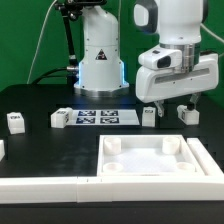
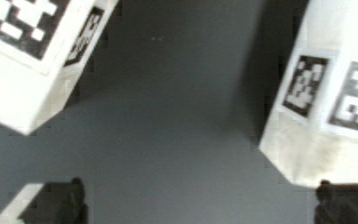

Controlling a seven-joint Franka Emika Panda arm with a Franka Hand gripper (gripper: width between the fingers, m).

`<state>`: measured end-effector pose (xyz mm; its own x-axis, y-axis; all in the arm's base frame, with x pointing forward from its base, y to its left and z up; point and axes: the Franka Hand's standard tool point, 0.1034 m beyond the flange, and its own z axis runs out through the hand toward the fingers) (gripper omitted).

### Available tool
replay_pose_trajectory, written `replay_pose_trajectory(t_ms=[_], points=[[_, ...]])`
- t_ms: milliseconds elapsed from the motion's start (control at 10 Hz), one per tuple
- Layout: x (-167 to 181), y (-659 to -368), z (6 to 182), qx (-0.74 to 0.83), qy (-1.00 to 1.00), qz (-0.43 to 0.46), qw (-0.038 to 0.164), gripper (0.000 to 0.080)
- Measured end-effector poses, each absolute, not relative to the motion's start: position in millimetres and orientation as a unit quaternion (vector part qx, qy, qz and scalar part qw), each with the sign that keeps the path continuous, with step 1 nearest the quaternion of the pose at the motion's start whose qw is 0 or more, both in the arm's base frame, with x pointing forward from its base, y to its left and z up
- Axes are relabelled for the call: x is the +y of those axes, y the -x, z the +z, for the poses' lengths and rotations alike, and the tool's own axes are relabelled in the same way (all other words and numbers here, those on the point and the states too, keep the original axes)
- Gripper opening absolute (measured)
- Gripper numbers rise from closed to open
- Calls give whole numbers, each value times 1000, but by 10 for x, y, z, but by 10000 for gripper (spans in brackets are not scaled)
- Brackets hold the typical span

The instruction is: Assemble one leg

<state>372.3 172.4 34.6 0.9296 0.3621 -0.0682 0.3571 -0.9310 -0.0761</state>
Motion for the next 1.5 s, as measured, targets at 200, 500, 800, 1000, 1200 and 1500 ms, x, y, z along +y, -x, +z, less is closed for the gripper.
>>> replay_pose_trajectory(t_ms=[200,500,800,1000,1200,1500], points=[[1716,-3715,317,-183,982,39,32,648],[1807,-3560,343,-150,973,175,-5,648],[1885,-3427,319,-146,943,298,-32,648],[1911,-3377,331,-145,915,373,-48,648],[1952,-3371,289,-144,878,453,-60,648],[2027,-3329,164,-132,875,460,-75,648]])
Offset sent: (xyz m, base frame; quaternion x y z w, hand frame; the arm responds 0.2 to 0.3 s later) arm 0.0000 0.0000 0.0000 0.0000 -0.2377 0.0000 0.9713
